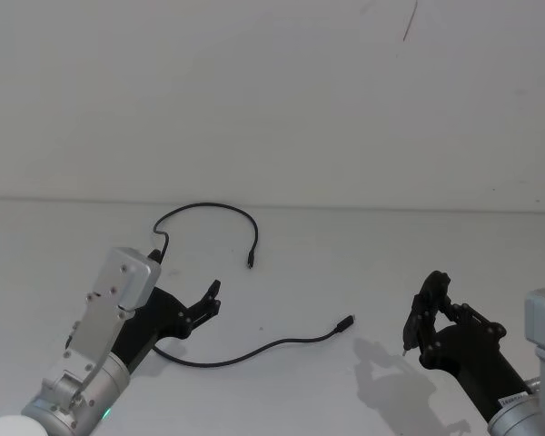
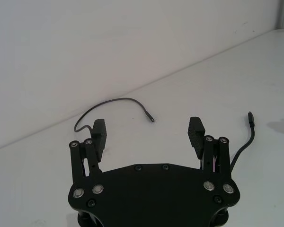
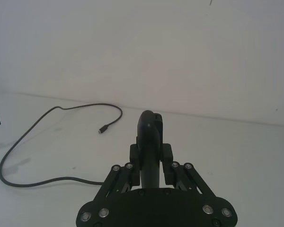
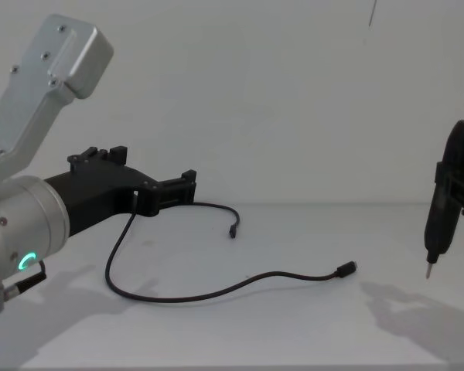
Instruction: Pick up the data cable with the one hand.
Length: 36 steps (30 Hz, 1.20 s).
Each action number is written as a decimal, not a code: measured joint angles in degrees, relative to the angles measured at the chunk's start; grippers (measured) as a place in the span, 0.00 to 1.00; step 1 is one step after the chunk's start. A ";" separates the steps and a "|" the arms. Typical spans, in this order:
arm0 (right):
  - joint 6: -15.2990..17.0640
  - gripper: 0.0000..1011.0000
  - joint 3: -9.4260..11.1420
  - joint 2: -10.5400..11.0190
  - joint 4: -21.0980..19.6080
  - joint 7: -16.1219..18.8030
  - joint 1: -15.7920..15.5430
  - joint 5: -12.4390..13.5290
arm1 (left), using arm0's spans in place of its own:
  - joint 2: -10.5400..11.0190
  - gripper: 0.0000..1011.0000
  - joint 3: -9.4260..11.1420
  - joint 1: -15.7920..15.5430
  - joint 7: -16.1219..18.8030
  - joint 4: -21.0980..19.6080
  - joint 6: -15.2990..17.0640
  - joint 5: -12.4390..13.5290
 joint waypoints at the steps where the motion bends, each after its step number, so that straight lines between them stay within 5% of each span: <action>1: 0.00 0.27 0.00 0.00 0.00 0.00 0.00 0.00 | 0.00 0.99 0.00 0.00 0.00 0.00 0.00 0.00; 22: 0.00 0.27 0.00 0.00 0.00 0.00 0.00 0.00 | 0.10 0.99 0.07 -0.24 -0.89 0.15 -0.13 -0.06; 36: 0.00 0.27 0.00 0.00 0.00 0.00 0.00 0.00 | 1.82 0.99 1.43 -2.89 -9.72 2.55 -1.24 -1.91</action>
